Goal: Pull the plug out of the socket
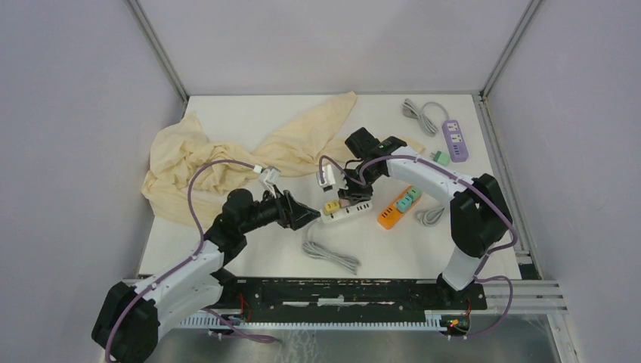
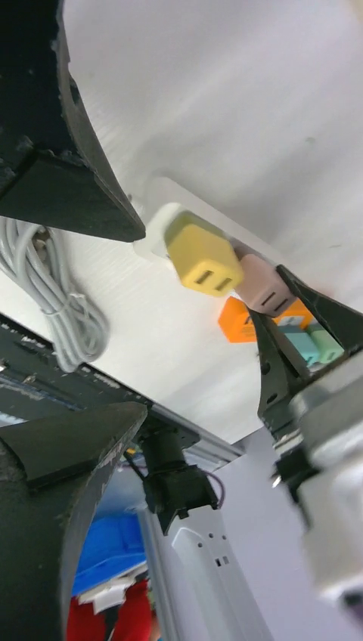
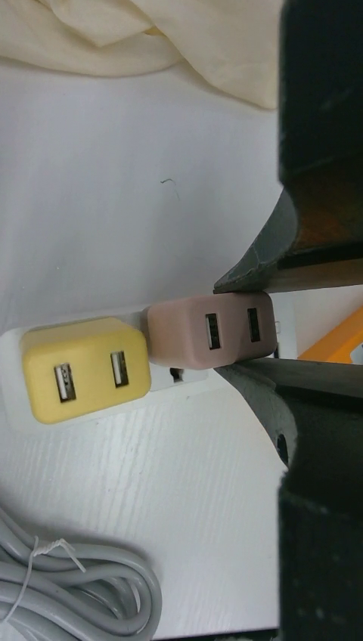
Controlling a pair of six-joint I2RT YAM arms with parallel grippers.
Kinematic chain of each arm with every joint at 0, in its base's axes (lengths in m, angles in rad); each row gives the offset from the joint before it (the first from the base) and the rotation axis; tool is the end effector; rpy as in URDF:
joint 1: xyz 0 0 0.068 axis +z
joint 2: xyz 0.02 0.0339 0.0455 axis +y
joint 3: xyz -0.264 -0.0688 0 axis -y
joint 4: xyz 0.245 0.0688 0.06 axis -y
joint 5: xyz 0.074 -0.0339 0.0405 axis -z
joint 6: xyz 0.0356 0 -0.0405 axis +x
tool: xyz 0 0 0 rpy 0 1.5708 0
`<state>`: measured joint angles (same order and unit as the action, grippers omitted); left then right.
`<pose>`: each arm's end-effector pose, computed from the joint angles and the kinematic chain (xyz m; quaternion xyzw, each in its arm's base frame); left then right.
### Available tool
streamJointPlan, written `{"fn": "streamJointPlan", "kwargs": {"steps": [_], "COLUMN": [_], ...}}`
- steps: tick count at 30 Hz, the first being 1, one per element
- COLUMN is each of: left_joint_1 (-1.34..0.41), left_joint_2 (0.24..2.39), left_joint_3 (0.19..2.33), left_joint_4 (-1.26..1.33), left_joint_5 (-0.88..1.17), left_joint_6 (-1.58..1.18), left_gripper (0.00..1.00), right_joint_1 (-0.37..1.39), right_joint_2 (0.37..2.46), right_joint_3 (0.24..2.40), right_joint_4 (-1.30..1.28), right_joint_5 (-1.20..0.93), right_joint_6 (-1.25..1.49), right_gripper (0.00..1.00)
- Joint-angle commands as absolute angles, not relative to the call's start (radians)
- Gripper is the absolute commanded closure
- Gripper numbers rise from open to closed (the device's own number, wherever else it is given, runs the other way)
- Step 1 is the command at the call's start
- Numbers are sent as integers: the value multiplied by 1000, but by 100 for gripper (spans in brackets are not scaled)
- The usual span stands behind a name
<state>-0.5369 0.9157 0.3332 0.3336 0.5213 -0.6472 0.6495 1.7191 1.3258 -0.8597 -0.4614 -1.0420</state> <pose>0.1614 -0.1167 0.2123 0.1159 0.7703 -0.4998 0.3786 0.2623 0.2191 0.2356 -0.7435 0.6104 0.1914 0.1951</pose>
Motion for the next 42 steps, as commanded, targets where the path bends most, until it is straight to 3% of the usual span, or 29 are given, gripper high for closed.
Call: {"fn": "streamJointPlan", "kwargs": {"steps": [1, 6, 14, 22, 31, 38, 42], "left_joint_1": [-542, -542, -542, -542, -540, -540, -540], "left_joint_2": [751, 663, 713, 688, 601, 710, 729], "left_joint_3": [250, 161, 135, 147, 363, 743, 692], "left_joint_4": [503, 645, 698, 667, 273, -298, -334], "left_joint_5": [359, 279, 307, 304, 226, 250, 197], "left_joint_6": [-574, -536, -533, -574, -590, -230, -139], "left_gripper": [13, 0, 0, 1, 1, 1, 1], "right_joint_1": [645, 644, 633, 561, 348, 103, -17], "right_joint_2": [1763, 1778, 1764, 1733, 1622, 1538, 1540], "right_joint_3": [1431, 1417, 1381, 1387, 1369, 1300, 1250], "right_joint_4": [-933, -909, -876, -902, -883, -714, -562], "right_joint_5": [-480, -450, -452, -605, -774, -768, -678], "right_joint_6": [-820, -709, -683, -668, -577, -373, -198], "right_gripper": [88, 87, 86, 86, 85, 84, 82]}}
